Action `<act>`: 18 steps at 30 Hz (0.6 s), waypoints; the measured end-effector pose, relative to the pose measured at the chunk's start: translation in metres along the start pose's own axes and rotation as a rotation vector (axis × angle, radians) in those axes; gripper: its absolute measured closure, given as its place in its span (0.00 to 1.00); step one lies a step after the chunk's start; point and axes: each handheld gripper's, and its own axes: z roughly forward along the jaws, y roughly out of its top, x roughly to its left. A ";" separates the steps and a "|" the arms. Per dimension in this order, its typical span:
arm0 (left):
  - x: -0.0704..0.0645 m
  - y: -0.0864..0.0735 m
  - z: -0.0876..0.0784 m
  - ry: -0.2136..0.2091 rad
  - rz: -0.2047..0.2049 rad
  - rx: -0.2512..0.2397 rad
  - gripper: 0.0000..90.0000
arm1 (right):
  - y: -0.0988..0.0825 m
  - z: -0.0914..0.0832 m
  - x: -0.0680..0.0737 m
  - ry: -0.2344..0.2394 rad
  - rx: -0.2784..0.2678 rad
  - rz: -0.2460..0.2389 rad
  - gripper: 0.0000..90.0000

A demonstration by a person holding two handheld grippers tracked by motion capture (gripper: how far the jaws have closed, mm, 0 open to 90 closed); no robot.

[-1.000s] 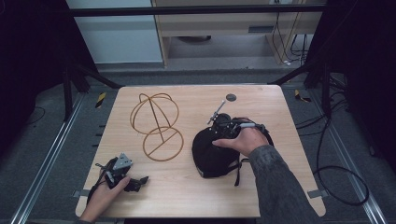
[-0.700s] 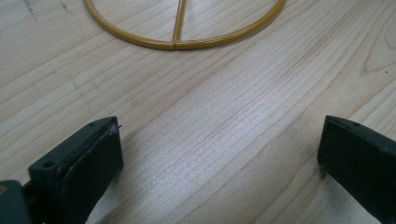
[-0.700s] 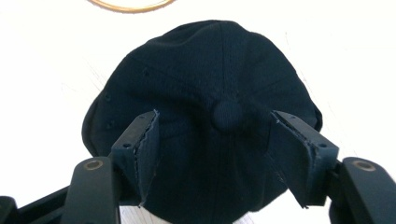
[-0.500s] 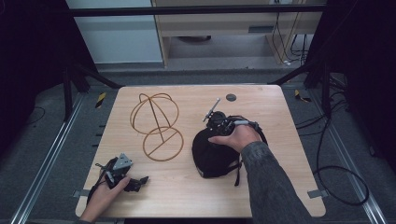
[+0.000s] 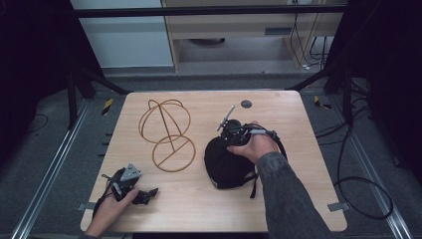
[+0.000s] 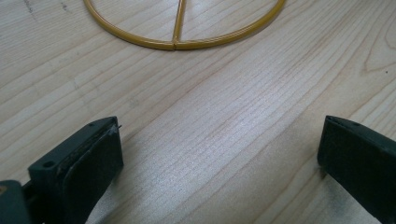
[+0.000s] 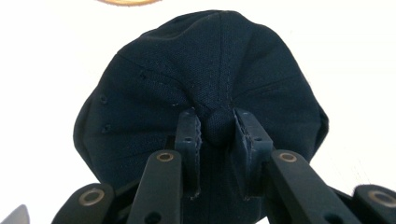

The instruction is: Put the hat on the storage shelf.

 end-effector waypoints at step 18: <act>0.000 0.000 0.000 0.001 0.000 0.000 0.00 | -0.023 -0.087 -0.002 0.000 -0.234 0.045 0.82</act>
